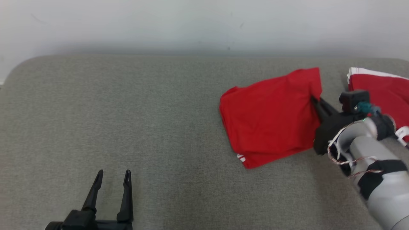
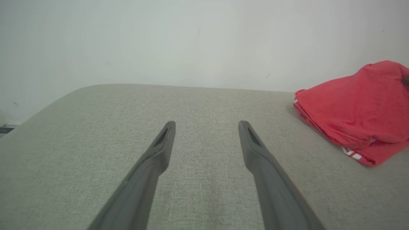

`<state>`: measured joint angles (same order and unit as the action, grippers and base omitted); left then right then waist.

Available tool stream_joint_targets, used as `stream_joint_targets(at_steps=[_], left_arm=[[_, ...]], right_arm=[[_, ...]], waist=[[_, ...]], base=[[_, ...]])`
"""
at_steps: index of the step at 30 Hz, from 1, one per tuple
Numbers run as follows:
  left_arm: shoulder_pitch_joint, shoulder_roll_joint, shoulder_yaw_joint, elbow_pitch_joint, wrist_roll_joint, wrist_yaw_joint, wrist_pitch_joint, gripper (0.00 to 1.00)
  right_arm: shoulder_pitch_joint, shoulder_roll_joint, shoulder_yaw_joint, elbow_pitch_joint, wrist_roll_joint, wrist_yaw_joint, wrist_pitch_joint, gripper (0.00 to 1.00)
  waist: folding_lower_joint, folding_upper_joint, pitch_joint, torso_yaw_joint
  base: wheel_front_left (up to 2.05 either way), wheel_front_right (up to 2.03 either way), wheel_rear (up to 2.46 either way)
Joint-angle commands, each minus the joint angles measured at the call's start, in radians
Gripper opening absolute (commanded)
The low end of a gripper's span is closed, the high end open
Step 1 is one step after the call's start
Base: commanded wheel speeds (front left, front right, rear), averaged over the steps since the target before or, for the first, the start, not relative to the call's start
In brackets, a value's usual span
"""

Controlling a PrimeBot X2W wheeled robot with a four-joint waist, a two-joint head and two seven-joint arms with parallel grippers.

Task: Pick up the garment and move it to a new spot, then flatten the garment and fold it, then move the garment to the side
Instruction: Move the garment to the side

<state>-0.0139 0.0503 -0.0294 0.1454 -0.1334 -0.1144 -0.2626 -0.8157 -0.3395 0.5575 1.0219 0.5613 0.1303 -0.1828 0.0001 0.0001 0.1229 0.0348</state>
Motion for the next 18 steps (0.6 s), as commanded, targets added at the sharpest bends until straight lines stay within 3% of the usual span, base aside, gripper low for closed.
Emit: stream_joint_targets(at_steps=[1,10,18], left_arm=[[-0.027,0.0,0.004,-0.01,0.001,-0.001,-0.002,1.0],[-0.084,0.0,0.016,-0.047,0.036,-0.007,-0.002,1.0],[-0.125,0.001,0.002,-0.074,0.069,-0.015,-0.002,1.0]], right_arm=[[-0.036,-0.043,0.025,-0.013,0.006,0.0,0.023,0.0],[-0.156,-0.247,0.139,-0.053,0.022,0.0,0.13,0.0],[-0.245,-0.356,0.208,-0.055,0.029,0.0,0.159,0.0]], waist=[[-0.0001,-0.0001,0.059,-0.05],[-0.0001,-0.0001,0.137,-0.088],[-0.0001,-0.0001,0.2,-0.094]], base=[[0.0,0.0,0.0],[0.0,0.0,0.0],[0.0,0.0,0.0]])
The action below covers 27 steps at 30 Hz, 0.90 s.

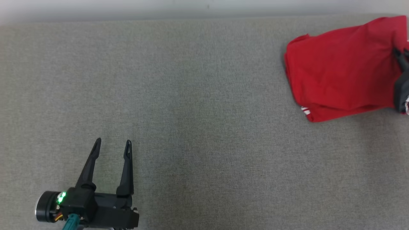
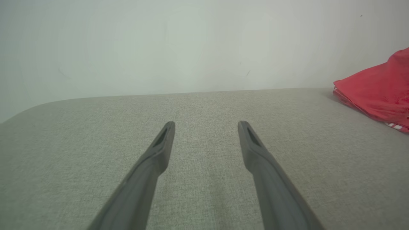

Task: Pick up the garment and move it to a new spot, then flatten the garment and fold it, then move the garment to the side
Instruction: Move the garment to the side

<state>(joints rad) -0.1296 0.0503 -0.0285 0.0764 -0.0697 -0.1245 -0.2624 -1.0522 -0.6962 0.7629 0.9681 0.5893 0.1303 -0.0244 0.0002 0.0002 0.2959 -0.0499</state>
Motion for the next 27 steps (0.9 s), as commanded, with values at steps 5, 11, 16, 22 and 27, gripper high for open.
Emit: stream_joint_targets(at_steps=[5,11,16,22,27], left_arm=[[-0.026,0.011,-0.007,-0.034,0.016,-0.004,-0.002,1.0],[-0.044,0.025,-0.012,-0.06,0.016,-0.006,-0.002,1.0],[-0.047,0.024,-0.019,-0.087,0.023,-0.006,-0.002,1.0],[-0.044,0.024,-0.018,-0.107,0.029,-0.005,-0.002,1.0],[-0.056,0.023,-0.015,-0.101,0.028,-0.006,-0.002,1.0]], right_arm=[[-0.067,-0.072,0.06,-0.019,0.008,0.0,0.021,0.0],[-0.118,-0.163,0.11,-0.016,0.031,0.0,0.063,0.0],[-0.135,-0.234,0.137,-0.008,0.057,0.0,0.087,0.0],[-0.154,-0.265,0.159,0.015,0.072,0.0,0.091,0.0],[-0.157,-0.25,0.17,0.06,0.066,0.0,0.081,1.0]], waist=[[-0.0002,-0.0002,0.06,-0.014],[-0.0002,-0.0002,0.083,-0.018],[-0.0002,-0.0002,0.094,-0.015],[-0.0002,-0.0002,0.117,-0.016],[-0.0002,-0.0002,0.119,-0.014]], base=[[0.0,0.0,0.0],[0.0,0.0,0.0],[0.0,0.0,0.0],[0.0,0.0,0.0],[0.0,0.0,0.0]])
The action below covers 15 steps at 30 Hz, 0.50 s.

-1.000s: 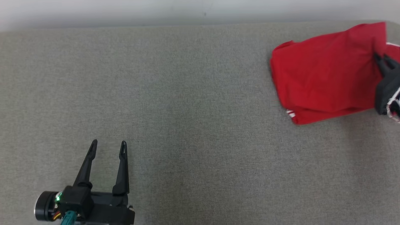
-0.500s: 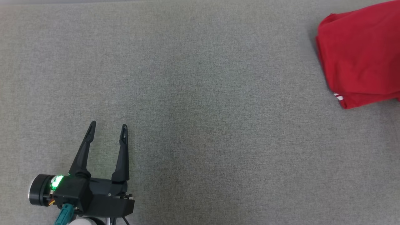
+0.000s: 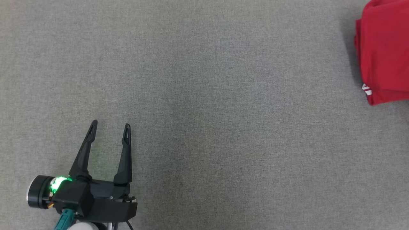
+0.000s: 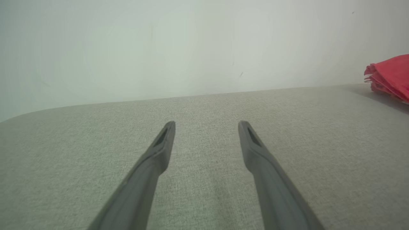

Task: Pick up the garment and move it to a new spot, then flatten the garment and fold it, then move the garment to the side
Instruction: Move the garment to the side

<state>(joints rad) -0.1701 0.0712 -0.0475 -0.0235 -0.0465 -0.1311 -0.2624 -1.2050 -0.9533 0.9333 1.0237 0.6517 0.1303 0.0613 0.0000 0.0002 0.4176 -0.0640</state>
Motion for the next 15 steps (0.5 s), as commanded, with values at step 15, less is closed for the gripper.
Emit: stream_joint_targets(at_steps=[15], left_arm=[[0.103,-0.012,0.058,0.043,-0.03,0.013,-0.002,1.0]], right_arm=[[0.037,0.213,-0.148,0.144,0.023,0.0,-0.309,1.0]], waist=[[0.0,-0.0002,-0.179,-0.019]], base=[[0.0,0.0,0.0]])
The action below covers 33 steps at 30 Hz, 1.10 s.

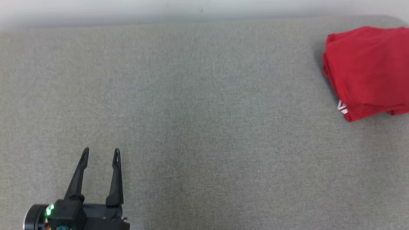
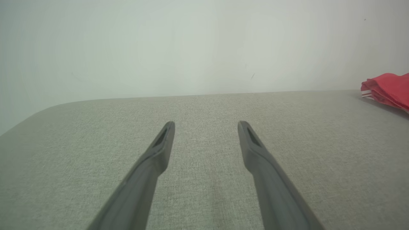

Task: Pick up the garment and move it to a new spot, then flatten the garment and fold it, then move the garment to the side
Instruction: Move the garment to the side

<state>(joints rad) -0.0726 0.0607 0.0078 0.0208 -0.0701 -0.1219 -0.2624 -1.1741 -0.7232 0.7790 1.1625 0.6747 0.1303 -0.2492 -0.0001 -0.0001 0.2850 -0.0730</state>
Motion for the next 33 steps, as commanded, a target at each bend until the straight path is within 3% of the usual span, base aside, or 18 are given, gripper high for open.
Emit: stream_joint_targets(at_steps=[1,5,10,18,27,33], left_arm=[[0.017,-0.002,0.005,0.004,-0.009,0.004,-0.002,1.0],[0.054,-0.006,0.019,0.014,-0.013,0.004,-0.002,1.0],[0.091,-0.009,0.039,0.005,-0.016,0.006,-0.002,1.0],[0.129,-0.01,0.048,0.017,-0.013,0.004,-0.002,1.0],[0.137,-0.01,0.031,0.035,-0.031,0.024,-0.002,1.0],[0.161,-0.01,0.02,0.044,-0.035,0.039,-0.002,1.0]], right_arm=[[0.022,0.004,-0.008,0.004,0.0,0.0,-0.008,1.0],[0.084,0.07,-0.109,-0.07,-0.023,0.0,-0.015,1.0],[0.273,0.131,-0.332,-0.26,-0.117,0.0,-0.014,1.0],[0.66,0.32,-0.662,-0.6,-0.327,0.0,-0.014,1.0],[1.007,0.538,-0.801,-0.892,-0.484,0.0,-0.014,1.0],[1.139,0.615,-0.827,-1.011,-0.527,0.0,-0.014,1.0]], waist=[[0.0001,0.0001,-0.06,-0.009],[0.0001,0.0001,-0.106,-0.007],[0.0001,0.0001,-0.148,0.004],[0.0001,0.0001,-0.194,0.033],[0.0001,0.0001,-0.238,0.064],[0.0001,0.0001,-0.256,0.057]], base=[[0.0,0.0,0.0],[0.0,0.0,0.0],[0.0,0.0,0.0],[0.0,0.0,0.0],[0.0,0.0,0.0],[0.0,0.0,0.0]])
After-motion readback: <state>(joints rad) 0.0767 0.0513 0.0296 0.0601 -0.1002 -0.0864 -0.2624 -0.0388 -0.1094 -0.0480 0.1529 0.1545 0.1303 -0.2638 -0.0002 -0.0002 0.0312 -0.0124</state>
